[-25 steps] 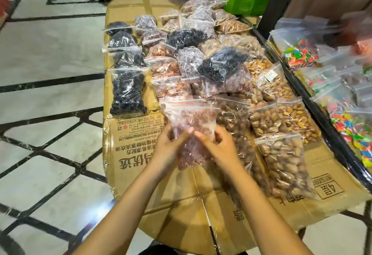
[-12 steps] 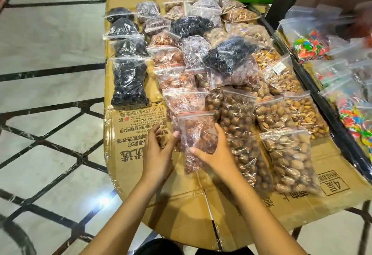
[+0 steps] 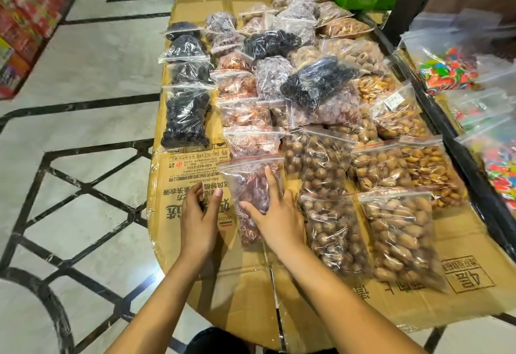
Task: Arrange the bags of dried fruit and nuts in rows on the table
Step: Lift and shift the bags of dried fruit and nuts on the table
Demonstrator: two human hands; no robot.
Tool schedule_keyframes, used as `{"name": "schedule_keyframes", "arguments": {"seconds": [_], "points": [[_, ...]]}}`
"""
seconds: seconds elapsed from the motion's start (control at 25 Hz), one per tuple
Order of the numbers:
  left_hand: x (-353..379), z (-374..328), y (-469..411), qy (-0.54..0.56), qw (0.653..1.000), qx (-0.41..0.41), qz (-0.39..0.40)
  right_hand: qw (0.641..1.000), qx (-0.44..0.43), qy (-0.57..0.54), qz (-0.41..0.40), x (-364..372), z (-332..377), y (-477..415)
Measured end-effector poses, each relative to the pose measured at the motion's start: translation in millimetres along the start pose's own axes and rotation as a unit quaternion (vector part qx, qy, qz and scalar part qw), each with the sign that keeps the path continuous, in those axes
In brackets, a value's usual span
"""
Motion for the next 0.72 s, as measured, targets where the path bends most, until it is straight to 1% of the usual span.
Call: {"name": "schedule_keyframes", "arguments": {"seconds": [0.12,0.2,0.24,0.32,0.4,0.48,0.6,0.68,0.72], "points": [[-1.5,-8.7,-1.7,0.004,1.000,0.018,-0.004,0.999,0.022,0.015,0.039,0.2,-0.3,-0.5],[-5.0,-15.4,-10.4,-0.011,0.999,0.032,0.003,0.999,0.037,0.011,0.024,-10.4,4.9,0.7],[-8.0,-19.2,-16.7,-0.023,0.999,0.043,0.005,0.999,0.043,-0.013,-0.014,-25.3,9.8,-3.4],[-14.1,-26.8,-37.3,-0.038,0.997,0.071,0.011,0.988,0.059,-0.077,-0.118,-65.6,20.3,-25.1],[-18.0,-33.6,-67.3,-0.043,0.993,0.108,0.026,0.966,0.090,-0.143,-0.195,-100.5,28.5,-58.7],[-18.3,-39.2,-98.7,-0.053,0.985,0.153,0.060,0.939,0.123,-0.195,-0.254,-128.1,36.9,-102.9],[-18.7,-35.0,-136.3,-0.070,0.967,0.201,0.138,0.901,0.215,-0.201,-0.319,-159.1,43.4,-169.2],[-26.3,-27.9,-158.4,-0.067,0.954,0.221,0.193,0.879,0.286,-0.165,-0.346,-164.1,48.7,-198.7],[-31.9,-26.2,-167.6,-0.075,0.945,0.241,0.208,0.871,0.310,-0.145,-0.353,-163.6,50.9,-205.6]]}}
Point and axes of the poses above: each hand's wrist, its own y-axis away from the middle knuckle, its own x-axis out of the palm, z = x × y, the point moved 6 cm from there along -y, towards the middle knuckle, and after that the axes turned 9 degrees about -y, right-handed, at the moved point
